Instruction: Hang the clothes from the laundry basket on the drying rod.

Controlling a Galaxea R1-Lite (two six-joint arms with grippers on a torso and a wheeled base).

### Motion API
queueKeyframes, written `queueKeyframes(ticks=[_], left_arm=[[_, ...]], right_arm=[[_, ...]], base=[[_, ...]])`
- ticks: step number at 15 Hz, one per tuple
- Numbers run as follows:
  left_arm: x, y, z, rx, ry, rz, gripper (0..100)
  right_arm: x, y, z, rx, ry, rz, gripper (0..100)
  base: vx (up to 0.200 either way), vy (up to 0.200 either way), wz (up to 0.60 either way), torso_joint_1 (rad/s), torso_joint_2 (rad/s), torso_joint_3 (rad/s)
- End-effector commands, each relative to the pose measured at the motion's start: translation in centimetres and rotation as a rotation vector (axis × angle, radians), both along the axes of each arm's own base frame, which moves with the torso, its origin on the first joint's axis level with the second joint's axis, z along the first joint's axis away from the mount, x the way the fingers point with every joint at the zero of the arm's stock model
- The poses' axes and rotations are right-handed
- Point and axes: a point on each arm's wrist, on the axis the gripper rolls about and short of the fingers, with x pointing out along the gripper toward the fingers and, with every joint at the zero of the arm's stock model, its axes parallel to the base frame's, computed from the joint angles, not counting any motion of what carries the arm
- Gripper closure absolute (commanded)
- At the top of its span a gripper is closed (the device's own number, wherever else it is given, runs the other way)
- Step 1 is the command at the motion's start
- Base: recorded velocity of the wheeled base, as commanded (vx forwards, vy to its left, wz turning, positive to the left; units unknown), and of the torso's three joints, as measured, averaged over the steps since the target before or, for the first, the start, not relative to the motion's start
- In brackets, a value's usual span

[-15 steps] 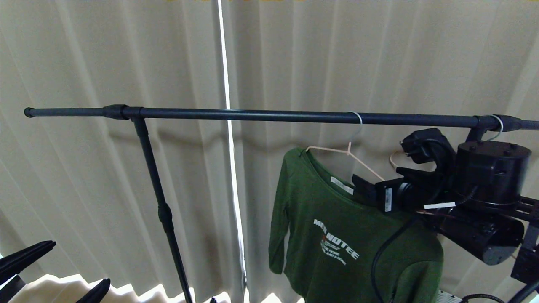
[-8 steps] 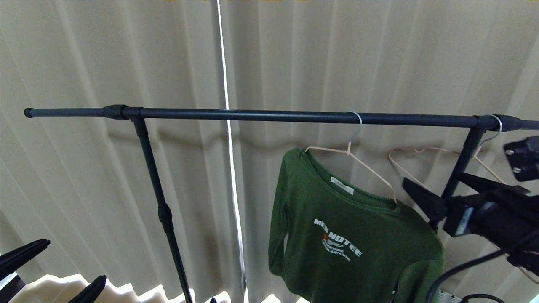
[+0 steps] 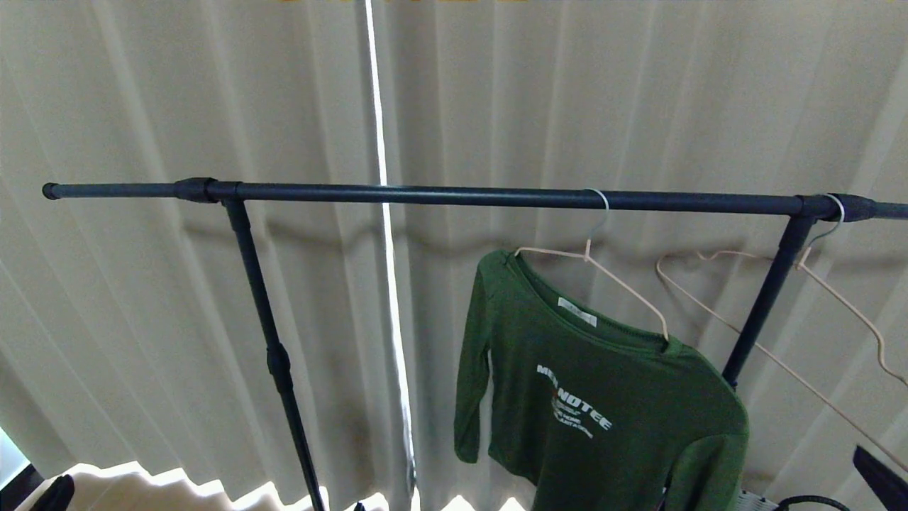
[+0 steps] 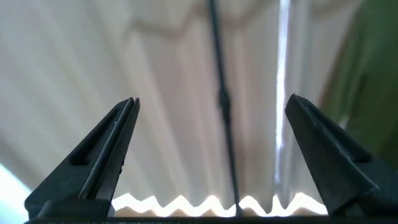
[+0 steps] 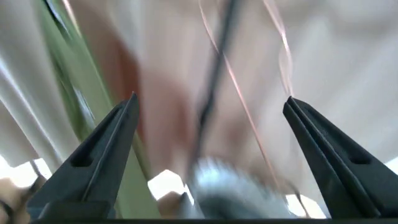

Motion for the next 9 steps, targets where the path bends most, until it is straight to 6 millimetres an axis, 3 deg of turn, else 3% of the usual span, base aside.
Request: queueKeyframes(ticks=[1, 3, 7, 9], left_arm=[[-2.6, -0.3, -1.2, -0.029, -0.070, 0.055, 0], [-3.2, -0.4, -2.3, -0.050, -0.047, 0.052, 0], [-2.7, -0.3, -5.1, -0.060, 0.034, 0.041, 0], [-2.7, -0.5, -5.1, -0.080, 0.031, -0.023, 0]], right_arm=[[-7.0, -1.8, -2.7, -0.024, -0.002, -0.088, 0], [-8.6, -2.0, -3.3, -0.004, 0.060, -0.134, 0], [-8.0, -1.6, -4.2, 0.103, 0.019, -0.213, 0], [-7.1, -1.4, -4.6, 0.123, -0.044, -0.175, 0]], base=[[0.000, 0.000, 0.00, 0.000, 0.00, 0.000], [0.000, 0.000, 0.00, 0.000, 0.00, 0.000], [0.000, 0.000, 0.00, 0.000, 0.00, 0.000], [0.000, 0.000, 0.00, 0.000, 0.00, 0.000]])
